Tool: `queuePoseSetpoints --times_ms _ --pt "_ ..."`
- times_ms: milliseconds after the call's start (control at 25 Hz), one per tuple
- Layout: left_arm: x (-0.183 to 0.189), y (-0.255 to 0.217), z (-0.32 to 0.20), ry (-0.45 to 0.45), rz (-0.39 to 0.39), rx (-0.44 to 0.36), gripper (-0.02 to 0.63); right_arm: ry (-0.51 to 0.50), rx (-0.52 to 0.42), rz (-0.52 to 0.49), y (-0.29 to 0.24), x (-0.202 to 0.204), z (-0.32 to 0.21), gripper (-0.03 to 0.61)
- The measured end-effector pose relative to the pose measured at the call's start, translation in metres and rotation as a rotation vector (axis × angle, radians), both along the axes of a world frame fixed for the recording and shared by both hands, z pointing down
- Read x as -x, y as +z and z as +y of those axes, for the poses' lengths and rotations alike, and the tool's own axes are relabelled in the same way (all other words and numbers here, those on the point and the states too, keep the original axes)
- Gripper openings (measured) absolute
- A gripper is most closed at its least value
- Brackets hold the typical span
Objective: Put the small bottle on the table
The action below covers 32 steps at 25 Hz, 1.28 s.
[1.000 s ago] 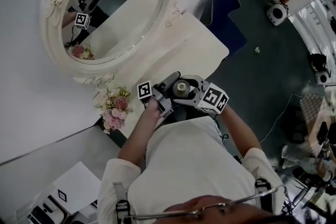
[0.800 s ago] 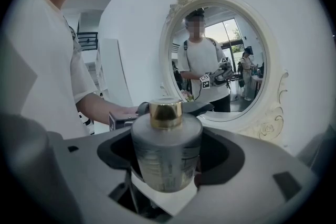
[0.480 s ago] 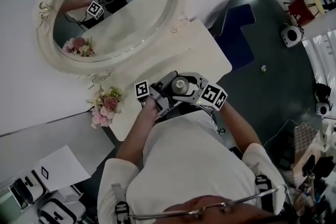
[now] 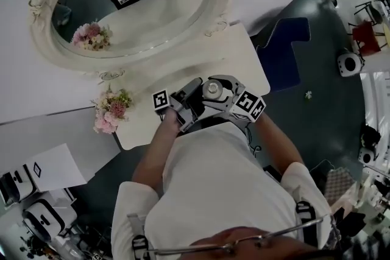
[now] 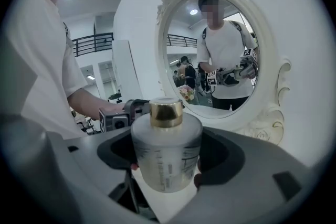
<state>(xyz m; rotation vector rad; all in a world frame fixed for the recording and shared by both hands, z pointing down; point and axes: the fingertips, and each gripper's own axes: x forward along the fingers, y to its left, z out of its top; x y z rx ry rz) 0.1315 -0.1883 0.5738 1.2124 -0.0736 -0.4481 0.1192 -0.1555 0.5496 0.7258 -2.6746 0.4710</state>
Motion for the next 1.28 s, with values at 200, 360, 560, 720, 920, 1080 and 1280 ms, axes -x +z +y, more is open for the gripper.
queuePoseSetpoints --times_ms 200,360,560,720,920,1080,1280 --pt "0.008 0.023 0.0 -0.061 -0.056 0.026 0.336 -0.009 0.03 -0.006 0.026 -0.017 -0.014 0.344" --pt "0.012 0.043 0.002 -0.105 -0.095 0.063 0.336 0.001 0.053 -0.011 0.05 -0.027 -0.024 0.344" --pt "0.024 0.057 0.004 -0.125 -0.176 0.071 0.334 0.009 0.073 0.012 0.084 -0.027 -0.036 0.344" --pt "0.025 0.072 0.005 -0.132 -0.209 0.097 0.334 0.036 0.1 0.036 0.124 -0.03 -0.044 0.344" --pt "0.022 0.089 0.007 -0.143 -0.237 0.129 0.333 0.077 0.134 0.052 0.164 -0.034 -0.052 0.344" --pt "0.019 0.1 0.01 -0.142 -0.249 0.152 0.333 0.096 0.15 0.081 0.194 -0.032 -0.059 0.344" --pt "0.018 0.104 0.009 -0.151 -0.257 0.164 0.333 0.108 0.181 0.118 0.225 -0.029 -0.066 0.344"
